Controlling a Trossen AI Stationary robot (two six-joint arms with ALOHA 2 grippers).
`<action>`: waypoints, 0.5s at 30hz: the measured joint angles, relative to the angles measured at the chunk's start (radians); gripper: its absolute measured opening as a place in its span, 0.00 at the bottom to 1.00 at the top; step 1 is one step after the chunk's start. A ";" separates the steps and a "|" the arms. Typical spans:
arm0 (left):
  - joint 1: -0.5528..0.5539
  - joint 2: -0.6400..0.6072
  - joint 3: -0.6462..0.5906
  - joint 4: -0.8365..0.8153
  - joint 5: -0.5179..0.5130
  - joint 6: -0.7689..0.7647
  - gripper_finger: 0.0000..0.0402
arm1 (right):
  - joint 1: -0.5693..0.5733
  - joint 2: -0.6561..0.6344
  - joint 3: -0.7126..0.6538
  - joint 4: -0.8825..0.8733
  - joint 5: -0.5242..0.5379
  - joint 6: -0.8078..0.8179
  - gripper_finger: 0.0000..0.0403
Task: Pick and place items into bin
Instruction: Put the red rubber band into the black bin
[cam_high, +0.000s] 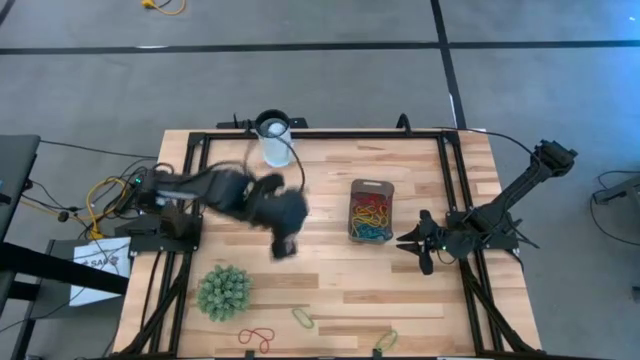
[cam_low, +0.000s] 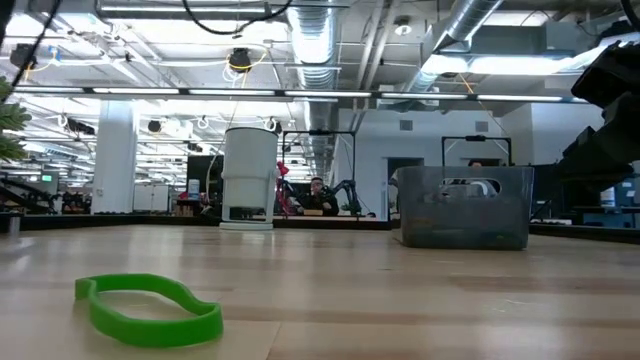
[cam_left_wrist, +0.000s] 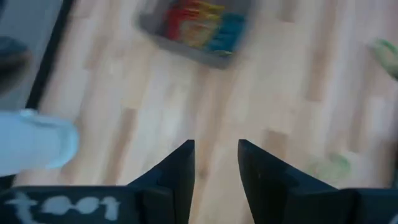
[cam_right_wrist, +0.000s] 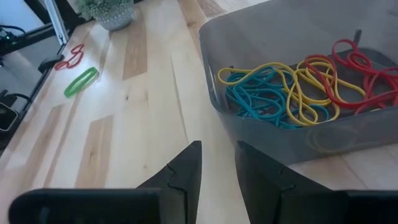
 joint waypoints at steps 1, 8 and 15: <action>-0.044 -0.018 -0.018 0.014 -0.009 -0.001 0.28 | 0.000 0.000 0.000 0.002 0.000 0.000 0.23; -0.378 -0.020 -0.177 0.053 -0.171 -0.192 0.28 | 0.000 0.000 0.000 0.000 0.000 0.034 0.23; -0.577 -0.001 -0.483 0.424 -0.012 -0.318 0.28 | 0.000 0.000 0.000 0.004 0.001 0.035 0.23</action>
